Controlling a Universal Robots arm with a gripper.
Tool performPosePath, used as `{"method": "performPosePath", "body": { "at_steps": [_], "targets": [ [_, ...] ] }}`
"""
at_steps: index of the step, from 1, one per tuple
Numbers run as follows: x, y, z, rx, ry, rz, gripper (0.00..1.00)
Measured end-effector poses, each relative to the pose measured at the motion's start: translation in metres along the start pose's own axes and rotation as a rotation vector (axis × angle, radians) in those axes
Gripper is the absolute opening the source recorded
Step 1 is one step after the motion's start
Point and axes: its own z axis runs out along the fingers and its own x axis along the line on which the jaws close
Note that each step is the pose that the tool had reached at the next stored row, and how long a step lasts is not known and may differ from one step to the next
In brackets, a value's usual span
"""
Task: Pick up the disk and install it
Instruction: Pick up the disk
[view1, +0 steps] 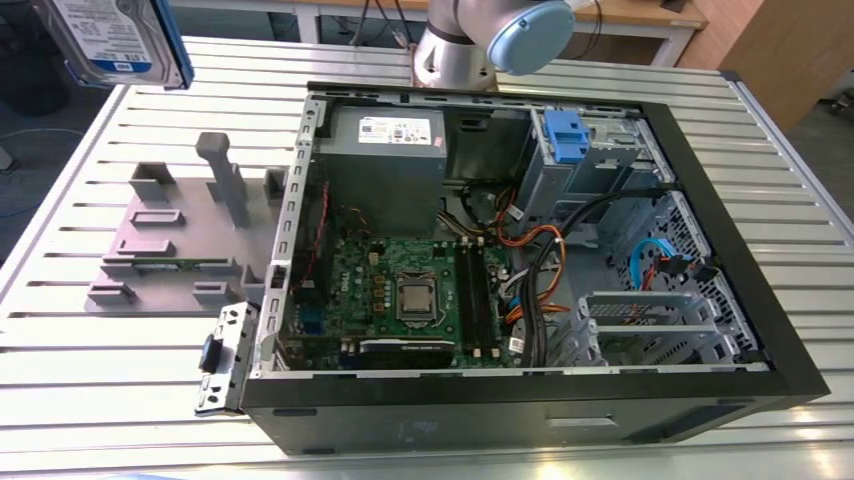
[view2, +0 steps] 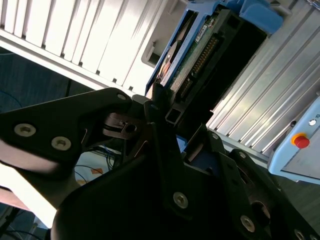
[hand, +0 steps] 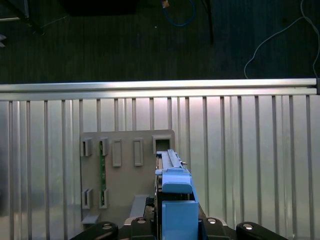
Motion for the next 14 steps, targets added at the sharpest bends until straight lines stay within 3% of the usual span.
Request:
{"method": "performPosePath", "body": {
  "at_steps": [14],
  "targets": [
    [-0.0001,0.0000,-0.0046,0.0001,0.0000,0.000,0.36]
  ]
}}
